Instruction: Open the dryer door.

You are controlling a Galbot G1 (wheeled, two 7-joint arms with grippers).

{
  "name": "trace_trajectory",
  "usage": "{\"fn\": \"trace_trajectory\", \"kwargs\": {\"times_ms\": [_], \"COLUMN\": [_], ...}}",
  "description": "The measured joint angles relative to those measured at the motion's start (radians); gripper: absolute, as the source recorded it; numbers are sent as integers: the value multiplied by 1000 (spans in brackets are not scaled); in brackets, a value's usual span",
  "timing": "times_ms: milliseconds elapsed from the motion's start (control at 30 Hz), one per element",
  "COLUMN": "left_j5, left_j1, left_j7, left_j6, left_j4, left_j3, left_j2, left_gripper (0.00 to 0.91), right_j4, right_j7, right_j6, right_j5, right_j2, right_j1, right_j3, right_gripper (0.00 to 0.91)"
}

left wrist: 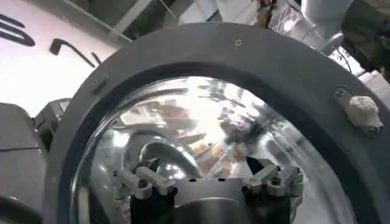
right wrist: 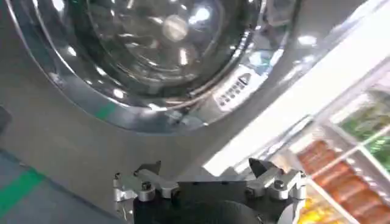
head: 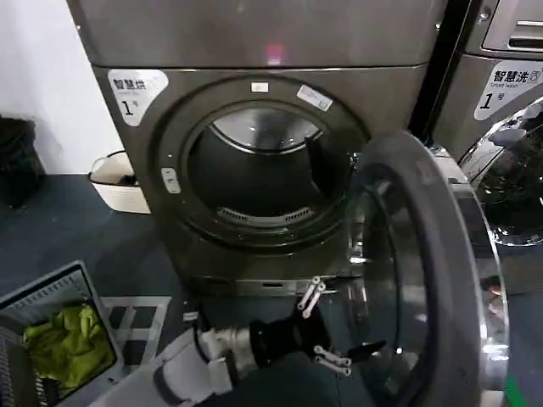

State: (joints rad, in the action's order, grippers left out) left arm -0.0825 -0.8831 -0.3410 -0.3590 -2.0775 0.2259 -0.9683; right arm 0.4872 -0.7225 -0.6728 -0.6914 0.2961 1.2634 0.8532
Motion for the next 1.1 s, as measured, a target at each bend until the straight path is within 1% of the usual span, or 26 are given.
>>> {"fn": "trace_trajectory", "kwargs": {"times_ms": [100, 233, 367, 433, 600, 667, 700, 867, 1100], "left_j5": [-10, -14, -6, 4, 22, 25, 27, 40, 82], "left_j1": [31, 55, 76, 87, 119, 137, 144, 185, 226], "left_j7": [1, 5, 10, 15, 29, 30, 30, 35, 55], "left_j6": [2, 4, 6, 8, 22, 26, 27, 39, 40], "left_j4": [21, 37, 57, 68, 109, 136, 148, 215, 311], "left_j3": [27, 51, 76, 88, 121, 138, 146, 185, 221], "left_j2": [-24, -44, -70, -84, -126, -147, -156, -211, -298], "left_gripper": [907, 907, 907, 907, 907, 907, 907, 907, 907], "right_j4": [85, 242, 421, 502, 660, 691, 701, 743, 782], "right_j7": [49, 139, 280, 362, 572, 645, 671, 715, 734], "right_j6": [18, 47, 95, 134, 257, 305, 318, 366, 387], "right_j5": [-7, -17, 43, 80, 169, 221, 237, 272, 280], "right_j2": [99, 246, 402, 480, 623, 665, 686, 769, 844], "right_j1": [210, 485, 683, 748, 836, 851, 857, 882, 904], "right_j3": [229, 522, 721, 788, 894, 924, 935, 971, 997], "right_gripper": [907, 907, 907, 907, 907, 907, 907, 907, 907]}}
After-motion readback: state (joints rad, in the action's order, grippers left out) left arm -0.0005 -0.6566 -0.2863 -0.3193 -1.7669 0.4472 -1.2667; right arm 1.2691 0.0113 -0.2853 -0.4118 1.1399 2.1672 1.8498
